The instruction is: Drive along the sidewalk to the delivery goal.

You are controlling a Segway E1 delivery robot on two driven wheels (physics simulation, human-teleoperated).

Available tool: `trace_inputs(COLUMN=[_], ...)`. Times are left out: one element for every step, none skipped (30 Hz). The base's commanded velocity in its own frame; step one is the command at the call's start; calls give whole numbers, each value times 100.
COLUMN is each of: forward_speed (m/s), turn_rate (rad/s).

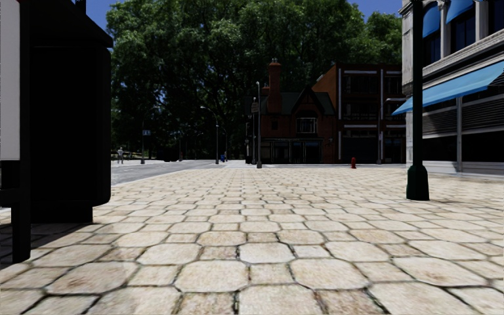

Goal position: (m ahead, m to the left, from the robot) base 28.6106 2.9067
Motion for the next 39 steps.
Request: trace_inputs(forward_speed=[200, 200, 200, 200, 200, 200, 200, 200, 200, 200, 200, 200, 200, 200, 200, 200, 200, 200, 200, 200, 200, 200, 200, 200, 200, 200, 200, 200, 200, 200, 200, 200, 200, 200, 200, 200, 200, 200, 200], turn_rate=[0, 0, 0, 0, 0, 0, 0, 0, 0, 0, 0, 0, 0, 0, 0, 0, 0, 0, 0, 0, 0, 0, 0, 0, 0, 0, 0, 0, 0, 0, 0, 0, 0, 0, 0, 0, 0, 0, 0])
